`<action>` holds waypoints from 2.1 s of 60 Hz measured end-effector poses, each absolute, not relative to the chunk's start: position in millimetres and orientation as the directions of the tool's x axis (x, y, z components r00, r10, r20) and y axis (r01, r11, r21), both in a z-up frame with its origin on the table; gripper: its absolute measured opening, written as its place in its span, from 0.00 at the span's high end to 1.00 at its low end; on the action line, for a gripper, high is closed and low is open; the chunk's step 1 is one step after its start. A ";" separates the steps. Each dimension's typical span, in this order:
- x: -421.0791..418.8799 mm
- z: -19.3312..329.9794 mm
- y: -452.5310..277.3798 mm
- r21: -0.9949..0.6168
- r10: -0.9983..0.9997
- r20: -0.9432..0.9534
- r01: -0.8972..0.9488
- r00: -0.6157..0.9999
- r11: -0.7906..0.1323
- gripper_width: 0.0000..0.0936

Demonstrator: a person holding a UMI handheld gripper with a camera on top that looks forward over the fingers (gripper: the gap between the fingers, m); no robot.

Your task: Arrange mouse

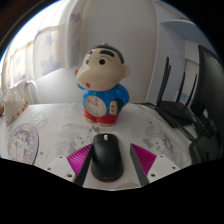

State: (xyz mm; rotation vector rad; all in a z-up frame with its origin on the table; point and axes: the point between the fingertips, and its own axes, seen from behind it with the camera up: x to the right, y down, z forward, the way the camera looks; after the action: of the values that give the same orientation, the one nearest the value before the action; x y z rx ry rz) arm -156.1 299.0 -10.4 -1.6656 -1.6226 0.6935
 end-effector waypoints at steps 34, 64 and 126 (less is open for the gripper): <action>-140.3 66.7 221.9 -0.787 0.999 0.031 0.617 0.029 0.006 0.55; -117.9 0.2 -17.2 -0.725 0.983 -0.053 0.683 -0.177 0.084 0.54; 117.2 177.0 98.0 -0.673 0.997 0.076 0.738 -0.005 0.055 0.09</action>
State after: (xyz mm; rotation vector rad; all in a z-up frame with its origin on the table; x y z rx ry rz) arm 117.2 98.0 177.0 -1.7355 -1.7961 0.6209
